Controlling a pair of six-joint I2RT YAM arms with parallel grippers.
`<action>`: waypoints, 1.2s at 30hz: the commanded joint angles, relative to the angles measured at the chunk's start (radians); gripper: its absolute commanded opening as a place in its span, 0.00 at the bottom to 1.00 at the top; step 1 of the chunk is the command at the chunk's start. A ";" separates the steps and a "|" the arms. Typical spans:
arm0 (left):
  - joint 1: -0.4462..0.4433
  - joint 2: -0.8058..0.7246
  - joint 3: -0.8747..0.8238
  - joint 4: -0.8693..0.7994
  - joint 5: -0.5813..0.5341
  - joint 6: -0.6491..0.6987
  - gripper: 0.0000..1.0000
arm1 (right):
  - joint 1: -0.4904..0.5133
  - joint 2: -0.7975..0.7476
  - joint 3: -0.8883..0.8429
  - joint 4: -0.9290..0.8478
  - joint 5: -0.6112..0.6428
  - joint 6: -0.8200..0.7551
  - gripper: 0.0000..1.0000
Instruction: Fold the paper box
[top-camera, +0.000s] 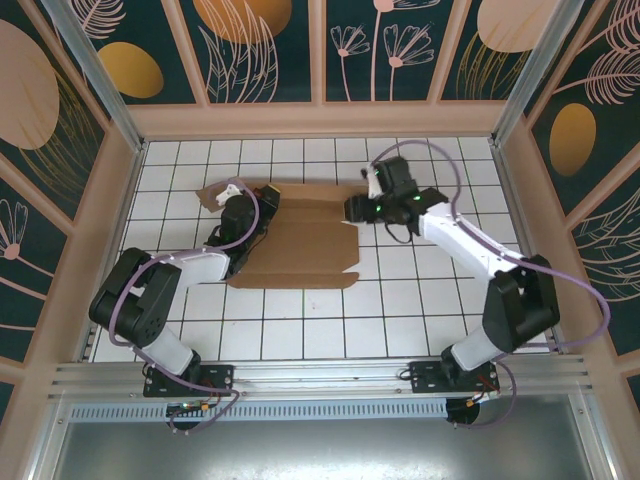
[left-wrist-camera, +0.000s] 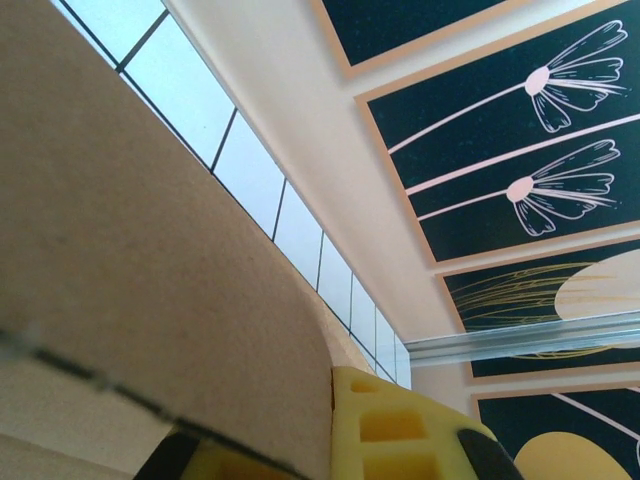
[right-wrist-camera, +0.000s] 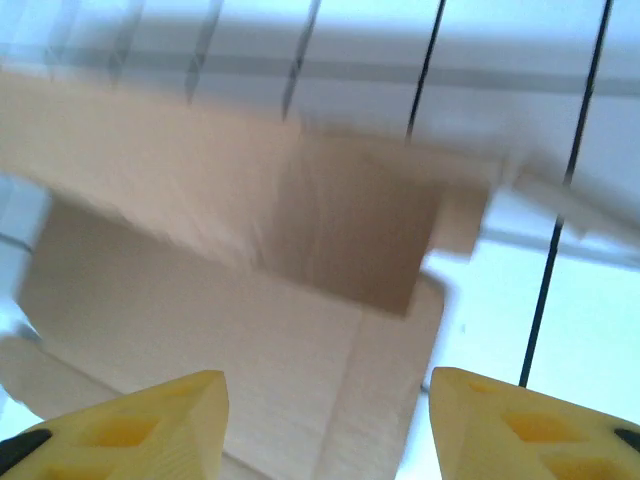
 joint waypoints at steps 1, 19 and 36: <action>0.002 0.033 0.008 -0.060 -0.014 0.041 0.00 | -0.043 0.001 0.053 0.051 -0.086 0.169 0.59; 0.002 0.023 0.055 -0.123 -0.013 0.032 0.00 | -0.052 0.191 0.125 0.131 -0.185 0.428 0.61; 0.002 0.022 0.058 -0.139 -0.003 0.005 0.00 | -0.070 0.204 -0.027 0.391 -0.332 0.546 0.61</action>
